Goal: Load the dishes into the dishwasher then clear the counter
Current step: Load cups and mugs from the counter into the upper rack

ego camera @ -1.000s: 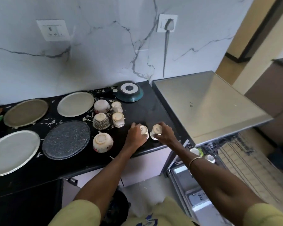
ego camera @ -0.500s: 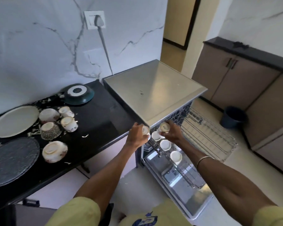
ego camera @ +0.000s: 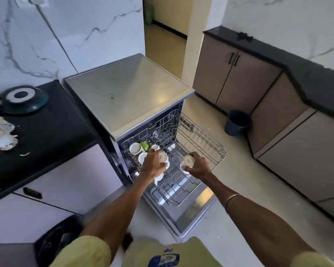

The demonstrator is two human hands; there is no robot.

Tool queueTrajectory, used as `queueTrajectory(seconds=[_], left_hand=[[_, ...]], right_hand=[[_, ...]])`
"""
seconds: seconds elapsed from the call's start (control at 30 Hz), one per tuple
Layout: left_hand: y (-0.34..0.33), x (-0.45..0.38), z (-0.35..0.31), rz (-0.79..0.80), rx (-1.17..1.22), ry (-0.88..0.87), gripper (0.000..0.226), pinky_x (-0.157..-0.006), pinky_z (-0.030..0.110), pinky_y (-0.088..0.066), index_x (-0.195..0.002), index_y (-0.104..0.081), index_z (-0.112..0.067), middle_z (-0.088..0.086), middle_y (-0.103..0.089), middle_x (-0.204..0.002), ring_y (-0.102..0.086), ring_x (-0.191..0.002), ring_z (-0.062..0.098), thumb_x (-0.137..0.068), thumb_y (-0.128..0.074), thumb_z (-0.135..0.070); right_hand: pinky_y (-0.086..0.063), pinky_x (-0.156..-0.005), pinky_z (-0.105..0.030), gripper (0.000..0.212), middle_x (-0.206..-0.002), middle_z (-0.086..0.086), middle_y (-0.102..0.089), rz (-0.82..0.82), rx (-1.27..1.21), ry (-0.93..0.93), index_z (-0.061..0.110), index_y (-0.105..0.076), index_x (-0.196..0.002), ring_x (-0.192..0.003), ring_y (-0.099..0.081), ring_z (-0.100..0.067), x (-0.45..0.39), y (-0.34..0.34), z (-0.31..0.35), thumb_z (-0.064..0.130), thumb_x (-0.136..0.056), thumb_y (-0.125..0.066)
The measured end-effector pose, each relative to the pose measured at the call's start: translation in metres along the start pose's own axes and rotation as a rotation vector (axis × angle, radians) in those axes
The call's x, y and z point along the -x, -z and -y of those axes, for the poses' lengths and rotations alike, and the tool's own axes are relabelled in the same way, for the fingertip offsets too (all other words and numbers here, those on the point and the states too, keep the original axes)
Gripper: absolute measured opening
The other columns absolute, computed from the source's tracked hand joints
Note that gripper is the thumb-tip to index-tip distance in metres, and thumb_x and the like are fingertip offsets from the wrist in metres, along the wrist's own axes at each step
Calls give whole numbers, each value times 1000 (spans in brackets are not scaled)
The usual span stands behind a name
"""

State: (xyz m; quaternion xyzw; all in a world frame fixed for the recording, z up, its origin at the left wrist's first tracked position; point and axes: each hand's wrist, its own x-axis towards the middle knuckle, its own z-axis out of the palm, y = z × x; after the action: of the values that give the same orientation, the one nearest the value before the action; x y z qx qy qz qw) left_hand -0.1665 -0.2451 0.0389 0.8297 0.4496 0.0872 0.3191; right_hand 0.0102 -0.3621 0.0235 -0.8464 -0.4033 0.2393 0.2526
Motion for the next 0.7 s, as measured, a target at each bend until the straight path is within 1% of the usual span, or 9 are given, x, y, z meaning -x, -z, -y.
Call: queueTrajectory(seconds=[0.07,0.13,0.27,0.33,0.43,0.5,0.57,0.63,0.7], left_hand=[[-15,-3,-5,30,7,25,64,-87,27,-52,-131,-54,-4,16,-59,-120,-60,-102,24,-77,-80,-25],[-25,-7,-6,54,9,44,60,-86,23,-51,-130,-54,-5,15,-59,-120,-59,-100,21,-79,-80,-23],[-39,-26,-4,68,-34,76,62,-95,32,-51,-134,-51,-9,14,-56,-128,-58,-113,26,-80,-78,-24],[-45,-42,-1,77,-55,74,63,-94,31,-51,-134,-51,-11,13,-57,-130,-58,-114,25,-79,-79,-25],[-59,-64,5,117,-66,101,62,-96,33,-51,-132,-52,-13,11,-57,-129,-59,-114,25,-79,-80,-27],[-71,-80,9,144,-88,100,58,-97,36,-51,-130,-54,-14,10,-58,-127,-60,-113,25,-79,-79,-27],[-87,-91,18,162,-90,104,56,-97,37,-52,-128,-55,-13,11,-60,-125,-60,-112,25,-79,-78,-27],[-104,-100,27,173,-90,132,51,-93,38,-53,-122,-57,-15,11,-61,-121,-59,-110,25,-78,-78,-31],[-123,-113,38,166,-76,155,48,-88,40,-55,-113,-58,-19,11,-61,-117,-58,-108,27,-75,-77,-41]], right_hand=[[-48,-69,-27,61,-105,-3,-68,27,-23,-6,17,-55,-119,-92,-66,-24,-4,1,-15,32,-68,-85],[-47,-68,-26,60,-103,0,-67,43,-38,-12,18,-55,-118,-89,-64,-21,-8,-1,-25,32,-68,-85],[-39,-60,-17,54,-102,1,-65,53,-81,-18,15,-58,-113,-85,-59,-16,-22,-11,-35,28,-68,-86],[-36,-60,-12,52,-102,2,-64,58,-90,-14,16,-58,-111,-86,-59,-16,-32,-19,-39,28,-68,-86],[-39,-65,-21,54,-106,0,-62,66,-116,-37,18,-58,-113,-90,-58,-18,-46,-38,-51,28,-67,-85],[-41,-68,-23,57,-107,-3,-62,54,-107,-48,21,-56,-113,-91,-60,-22,-58,-52,-60,32,-66,-85],[-43,-69,-25,56,-107,-6,-62,62,-114,-60,21,-55,-112,-91,-60,-25,-70,-68,-71,33,-65,-83],[-45,-70,-28,56,-109,-10,-61,62,-93,-56,18,-56,-114,-92,-60,-28,-76,-81,-81,32,-67,-82],[-44,-71,-28,56,-111,-11,-61,64,-85,-45,17,-57,-116,-94,-60,-29,-85,-93,-92,30,-68,-83]])
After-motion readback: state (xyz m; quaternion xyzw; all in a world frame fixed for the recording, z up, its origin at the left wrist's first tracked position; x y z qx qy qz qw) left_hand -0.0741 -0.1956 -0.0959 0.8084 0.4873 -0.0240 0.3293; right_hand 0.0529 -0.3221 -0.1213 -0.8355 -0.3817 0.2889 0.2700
